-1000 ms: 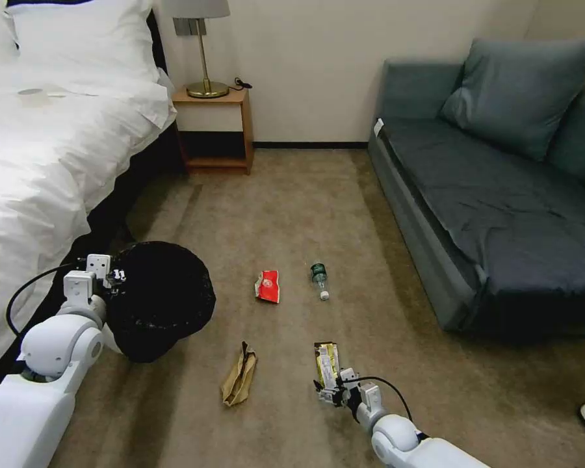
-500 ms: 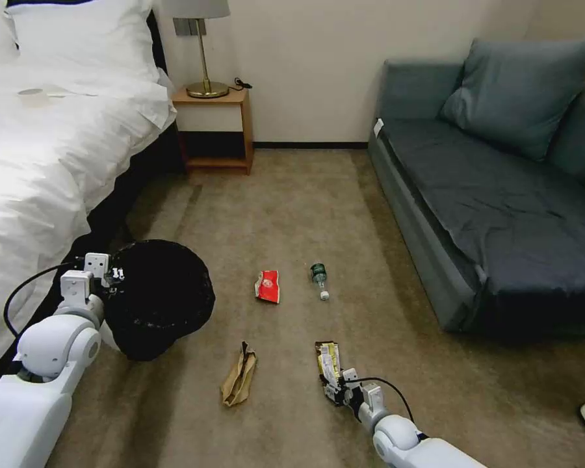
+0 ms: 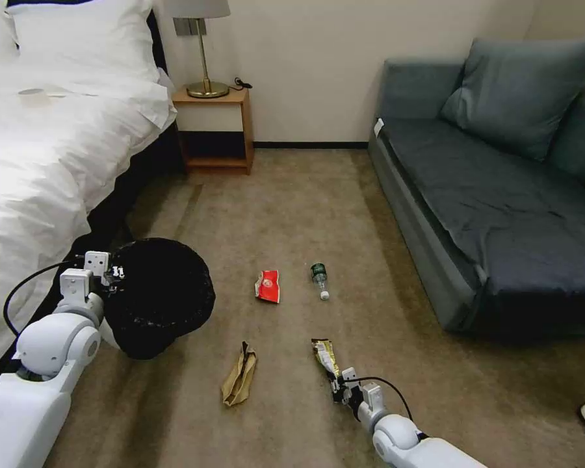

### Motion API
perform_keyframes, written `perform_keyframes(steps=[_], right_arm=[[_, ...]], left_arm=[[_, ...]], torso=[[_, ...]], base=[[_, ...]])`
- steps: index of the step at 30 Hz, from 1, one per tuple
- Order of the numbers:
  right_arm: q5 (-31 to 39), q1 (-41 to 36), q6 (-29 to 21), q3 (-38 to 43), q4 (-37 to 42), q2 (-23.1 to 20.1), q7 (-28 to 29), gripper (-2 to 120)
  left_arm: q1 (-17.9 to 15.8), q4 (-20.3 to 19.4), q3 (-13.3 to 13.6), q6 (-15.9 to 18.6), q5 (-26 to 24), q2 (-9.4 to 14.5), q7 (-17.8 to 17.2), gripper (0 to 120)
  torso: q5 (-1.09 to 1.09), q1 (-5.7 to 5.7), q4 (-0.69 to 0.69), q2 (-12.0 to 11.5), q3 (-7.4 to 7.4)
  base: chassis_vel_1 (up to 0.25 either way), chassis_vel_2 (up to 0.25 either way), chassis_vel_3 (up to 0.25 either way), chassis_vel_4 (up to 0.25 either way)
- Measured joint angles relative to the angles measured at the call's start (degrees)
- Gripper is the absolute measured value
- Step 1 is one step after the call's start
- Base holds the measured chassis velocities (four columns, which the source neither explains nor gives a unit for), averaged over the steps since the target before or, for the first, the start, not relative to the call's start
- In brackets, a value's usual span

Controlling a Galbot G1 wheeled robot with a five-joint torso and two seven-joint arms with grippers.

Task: Pick up the trash bin, then pick up the garbage on the floor and place it into the trash bin.

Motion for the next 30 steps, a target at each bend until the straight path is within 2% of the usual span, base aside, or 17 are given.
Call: perform_keyframes(steps=[10,15,19,25,30], right_arm=[[-0.2,0.0,-0.3,0.6,5.5,-3.2,0.6,0],[-3.8,0.8,1.4,0.9,11.6,-5.6,-1.0,0],[-3.5,1.9,1.6,0.5,15.8,-7.0,-2.5,0],[-2.0,5.0,1.2,-2.0,20.4,-7.8,-4.0,0],[1.1,11.3,1.7,-6.6,23.2,-7.5,-7.2,0]], left_arm=[[0.3,-0.1,-0.1,0.1,0.1,0.4,0.1,5],[0.3,0.3,0.0,0.1,0.3,0.2,0.1,5],[0.3,0.3,0.3,0.1,0.5,-0.2,0.2,5],[0.2,0.1,1.0,0.1,0.5,-0.7,0.2,5],[-0.2,0.0,1.5,0.3,0.5,-1.2,0.1,5]], torso=[[0.0,0.0,0.0,0.0,0.0],[0.01,0.0,0.0,0.0,0.0],[-0.02,0.0,0.0,0.0,0.0],[0.0,0.0,-0.01,0.0,0.0],[0.01,0.0,-0.01,0.0,0.01]], base=[[0.0,0.0,0.0,0.0],[0.0,0.0,0.0,0.0],[0.0,0.0,0.0,0.0],[0.0,0.0,0.0,0.0],[0.0,0.0,0.0,0.0]])
